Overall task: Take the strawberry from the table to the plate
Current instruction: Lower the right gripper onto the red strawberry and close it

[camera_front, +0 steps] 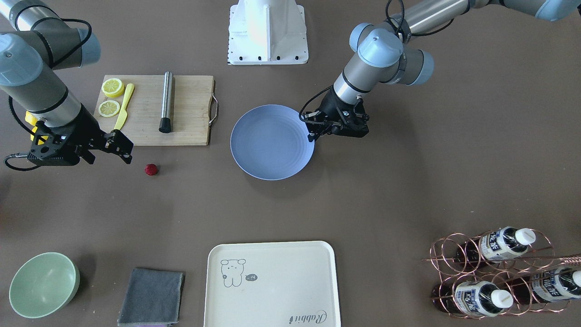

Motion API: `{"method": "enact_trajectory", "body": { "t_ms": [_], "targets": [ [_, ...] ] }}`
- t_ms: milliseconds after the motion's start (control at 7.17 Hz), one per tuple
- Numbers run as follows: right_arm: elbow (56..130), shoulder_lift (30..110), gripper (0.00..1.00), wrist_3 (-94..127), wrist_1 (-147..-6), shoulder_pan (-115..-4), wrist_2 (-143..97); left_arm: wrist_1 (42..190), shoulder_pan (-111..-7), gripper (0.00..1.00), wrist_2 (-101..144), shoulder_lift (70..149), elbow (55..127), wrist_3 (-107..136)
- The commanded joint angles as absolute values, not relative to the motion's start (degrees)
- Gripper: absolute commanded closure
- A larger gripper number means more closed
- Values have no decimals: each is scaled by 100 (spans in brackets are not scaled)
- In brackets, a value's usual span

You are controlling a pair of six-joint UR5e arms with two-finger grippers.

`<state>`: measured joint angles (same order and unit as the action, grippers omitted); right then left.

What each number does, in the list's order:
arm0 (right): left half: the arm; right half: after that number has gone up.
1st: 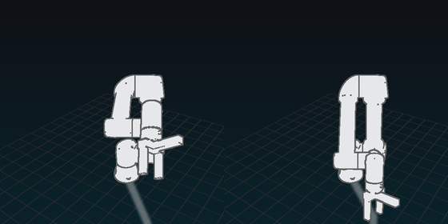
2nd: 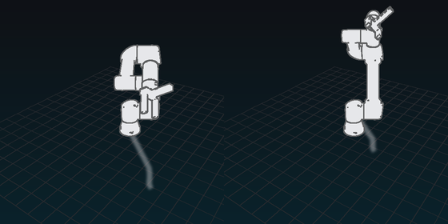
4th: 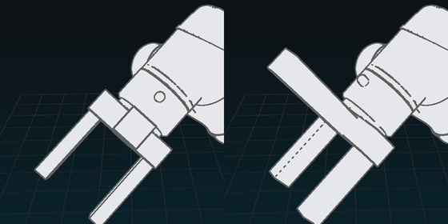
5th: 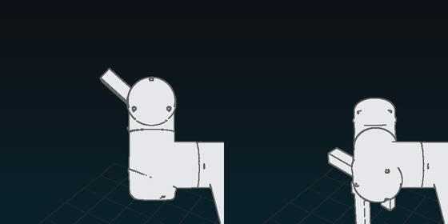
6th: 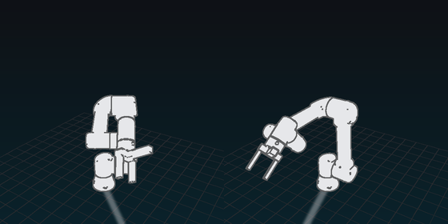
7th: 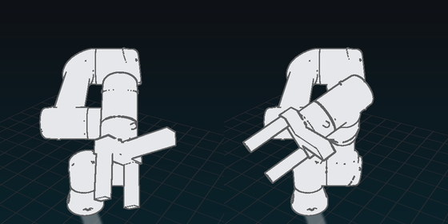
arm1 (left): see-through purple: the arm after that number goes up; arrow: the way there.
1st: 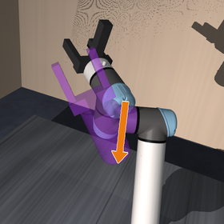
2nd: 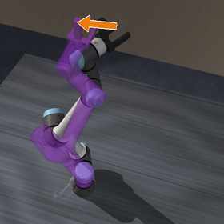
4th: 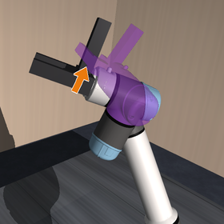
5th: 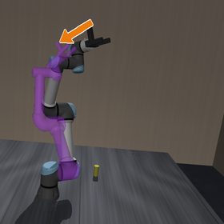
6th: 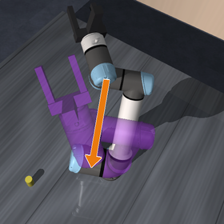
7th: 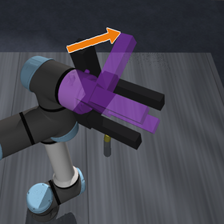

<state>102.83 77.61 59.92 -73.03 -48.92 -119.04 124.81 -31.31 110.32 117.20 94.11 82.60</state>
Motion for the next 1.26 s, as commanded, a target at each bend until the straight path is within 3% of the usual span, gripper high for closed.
{"method": "enact_trajectory", "body": {
  "t_ms": [0, 140, 698, 1116],
  "targets": [
    [10239, 7656, 0, 6395, -7304, -4493, -11708, 12489, -3155, 100, 11022, 11690, 9430, 8218],
    [10074, 7507, 0, 6416, -7304, -4422, -11603, 12507, -3164, 1, 10995, 11689, 9422, 8192],
    [9309, 7128, 0, 6390, -7278, -4298, -11418, 12524, -3269, 2, 10863, 11602, 9589, 8165],
    [9281, 7128, 0, 6425, -7207, -4245, -11382, 12524, -3296, 2, 10872, 11602, 9633, 8148]
  ]
}}
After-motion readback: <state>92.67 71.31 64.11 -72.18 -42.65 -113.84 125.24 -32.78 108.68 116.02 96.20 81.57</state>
